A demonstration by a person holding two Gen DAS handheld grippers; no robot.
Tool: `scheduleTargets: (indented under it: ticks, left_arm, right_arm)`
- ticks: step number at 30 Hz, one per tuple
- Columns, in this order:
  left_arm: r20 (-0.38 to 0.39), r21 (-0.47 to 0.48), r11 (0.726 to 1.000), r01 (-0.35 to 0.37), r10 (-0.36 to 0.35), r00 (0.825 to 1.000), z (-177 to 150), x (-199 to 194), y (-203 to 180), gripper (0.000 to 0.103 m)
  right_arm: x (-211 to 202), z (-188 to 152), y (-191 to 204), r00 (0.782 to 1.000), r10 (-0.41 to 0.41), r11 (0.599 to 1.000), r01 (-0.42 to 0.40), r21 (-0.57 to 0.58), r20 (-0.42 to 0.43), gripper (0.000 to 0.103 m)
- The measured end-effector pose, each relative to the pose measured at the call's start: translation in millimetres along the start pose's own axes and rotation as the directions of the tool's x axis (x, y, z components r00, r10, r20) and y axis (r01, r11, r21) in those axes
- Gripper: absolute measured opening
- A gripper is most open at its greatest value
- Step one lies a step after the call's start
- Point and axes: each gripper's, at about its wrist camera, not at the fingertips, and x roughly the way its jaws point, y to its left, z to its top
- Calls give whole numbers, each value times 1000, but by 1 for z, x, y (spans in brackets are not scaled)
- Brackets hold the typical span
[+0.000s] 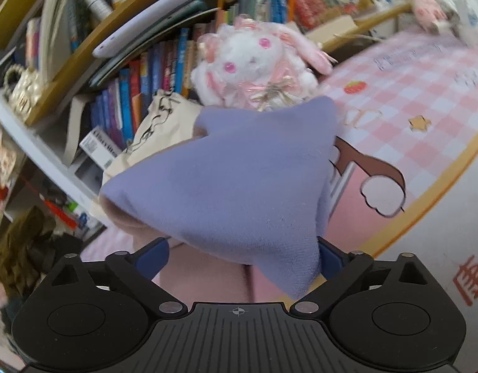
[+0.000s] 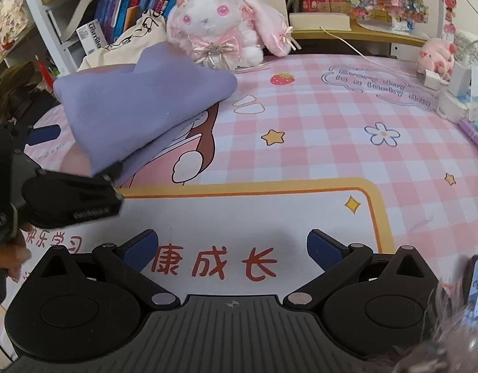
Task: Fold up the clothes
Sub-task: 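Reach both grippers to the crumpled lavender-mauve sweater and pinch its shoulder edges, then lift the sweater with both grippers and shake it open above the mat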
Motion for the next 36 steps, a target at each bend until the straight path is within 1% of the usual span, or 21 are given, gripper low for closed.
scheduleTargets:
  ticks: [2, 3, 4, 7, 9, 11, 12, 14, 17, 20, 22, 25, 27, 28, 30, 31, 32, 33, 34, 35, 36]
  left_arm:
    - [3, -17, 1000, -1, 1, 1000, 1, 0, 5, 69]
    - [4, -25, 1000, -1, 1, 1000, 1, 0, 7, 49]
    - [6, -33, 999, -1, 1, 1000, 1, 0, 10, 33]
    - [4, -96, 995, 26, -26, 1000, 2, -5, 25, 11]
    - [9, -146, 988, 49, -48, 999, 3, -11, 37, 11]
    - [30, -163, 985, 59, -55, 998, 4, -20, 45, 10]
    - [44, -159, 985, 61, -55, 998, 5, -25, 47, 10]
    - [72, -146, 987, 65, -55, 996, 7, -34, 47, 10]
    - [105, -129, 989, 71, -57, 993, 9, -48, 45, 9]
    - [116, -109, 991, 76, -63, 991, 7, -59, 43, 9]
    - [113, -91, 993, 73, -63, 992, 4, -62, 42, 9]
    - [93, -89, 994, 68, -60, 994, -1, -61, 43, 9]
    - [86, -98, 993, 66, -57, 995, -4, -61, 45, 9]
    - [85, -95, 993, 64, -56, 995, -5, -61, 45, 9]
    - [78, -88, 994, 65, -58, 995, -7, -60, 45, 9]
    - [70, -87, 994, 67, -61, 996, -8, -59, 45, 10]
    - [61, -87, 994, 68, -63, 996, -9, -57, 45, 10]
    - [48, -86, 994, 66, -62, 997, -10, -54, 44, 13]
    - [31, -83, 995, 63, -61, 998, -11, -50, 43, 17]
    - [12, -76, 995, 62, -61, 998, -12, -45, 42, 17]
    - [-10, -65, 996, 62, -63, 998, -13, -39, 41, 17]
  right_arm:
    - [1, 3, 0, 1000, 25, 1000, -25, 9, 0, 103]
    - [1, 5, 0, 999, 37, 999, -37, 14, 0, 103]
    - [1, 6, 1, 999, 49, 999, -49, 18, 1, 103]
    - [2, 11, 1, 996, 86, 996, -86, 32, 2, 103]
    - [2, 14, 1, 994, 110, 993, -110, 41, 3, 103]
    - [6, 22, -3, 982, 190, 974, -189, 124, -1, 103]
    - [8, 26, -5, 972, 233, 958, -230, 173, 2, 103]
    - [14, 33, -12, 946, 325, 904, -315, 290, 15, 103]
    - [29, 40, -20, 893, 447, 779, -416, 469, 50, 103]
    - [49, 46, -27, 845, 526, 627, -463, 626, 98, 103]
    - [63, 49, -30, 812, 567, 511, -479, 714, 138, 103]
    - [83, 53, -31, 803, 575, 436, -461, 773, 154, 103]
    - [96, 56, -31, 798, 579, 385, -446, 808, 165, 99]
    - [99, 59, -31, 802, 571, 380, -450, 808, 178, 96]
    - [104, 65, -32, 810, 551, 377, -454, 807, 198, 77]
    - [107, 68, -32, 819, 539, 388, -447, 806, 194, 71]
    - [110, 71, -32, 828, 527, 399, -439, 805, 190, 52]
    - [113, 73, -32, 841, 513, 425, -422, 801, 170, 36]
    - [115, 76, -31, 854, 499, 452, -404, 796, 150, 31]
    - [117, 78, -31, 865, 484, 478, -385, 789, 129, 26]
    - [117, 79, -32, 867, 481, 486, -387, 784, 130, 25]
